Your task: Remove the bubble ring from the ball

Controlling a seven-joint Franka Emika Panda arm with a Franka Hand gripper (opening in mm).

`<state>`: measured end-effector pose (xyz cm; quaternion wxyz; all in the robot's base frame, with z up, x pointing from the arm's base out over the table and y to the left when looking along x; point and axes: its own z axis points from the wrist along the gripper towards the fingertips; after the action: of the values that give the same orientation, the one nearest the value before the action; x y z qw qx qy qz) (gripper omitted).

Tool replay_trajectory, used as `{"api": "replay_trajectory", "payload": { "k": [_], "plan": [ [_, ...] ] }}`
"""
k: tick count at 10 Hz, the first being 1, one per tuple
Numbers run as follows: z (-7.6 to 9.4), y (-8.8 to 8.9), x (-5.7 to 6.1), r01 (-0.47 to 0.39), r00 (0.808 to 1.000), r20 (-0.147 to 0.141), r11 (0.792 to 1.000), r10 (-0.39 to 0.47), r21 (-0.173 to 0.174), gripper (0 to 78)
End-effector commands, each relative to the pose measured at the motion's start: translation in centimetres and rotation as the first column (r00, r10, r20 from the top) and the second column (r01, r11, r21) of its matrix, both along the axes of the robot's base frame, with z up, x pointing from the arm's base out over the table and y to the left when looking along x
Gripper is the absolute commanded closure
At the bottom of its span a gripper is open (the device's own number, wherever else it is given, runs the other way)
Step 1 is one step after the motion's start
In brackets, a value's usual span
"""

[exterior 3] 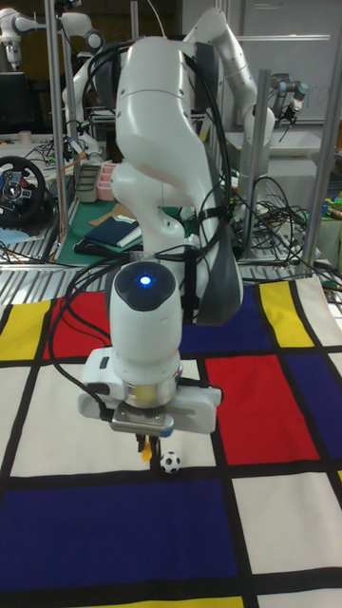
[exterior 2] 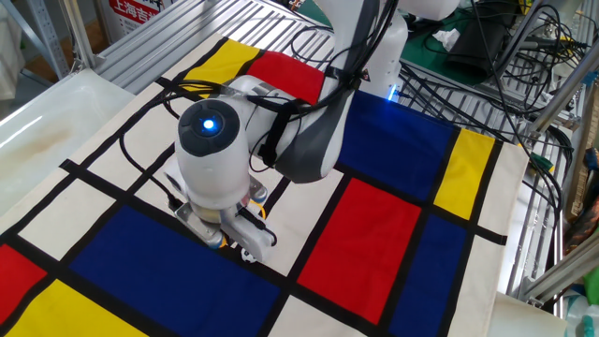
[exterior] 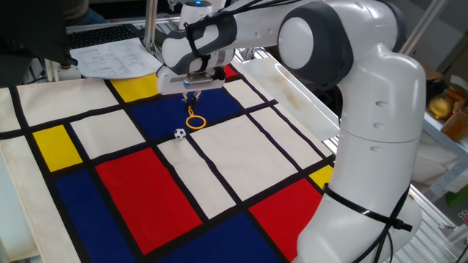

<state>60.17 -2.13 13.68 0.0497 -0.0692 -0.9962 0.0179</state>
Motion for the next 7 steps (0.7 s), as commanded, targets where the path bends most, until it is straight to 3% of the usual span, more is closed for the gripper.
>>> {"api": "replay_trajectory", "payload": {
  "k": [1,4,7],
  "plan": [
    [0.0,-2.4,0.0,-0.107,0.994,-0.002,0.994,0.107,0.000,76.4],
    [-0.8,-3.4,0.6,-0.171,0.985,0.008,0.985,0.171,-0.019,76.4],
    [-1.5,-4.4,1.1,-0.203,0.979,0.013,0.979,0.203,-0.016,76.4]
  ]
}}
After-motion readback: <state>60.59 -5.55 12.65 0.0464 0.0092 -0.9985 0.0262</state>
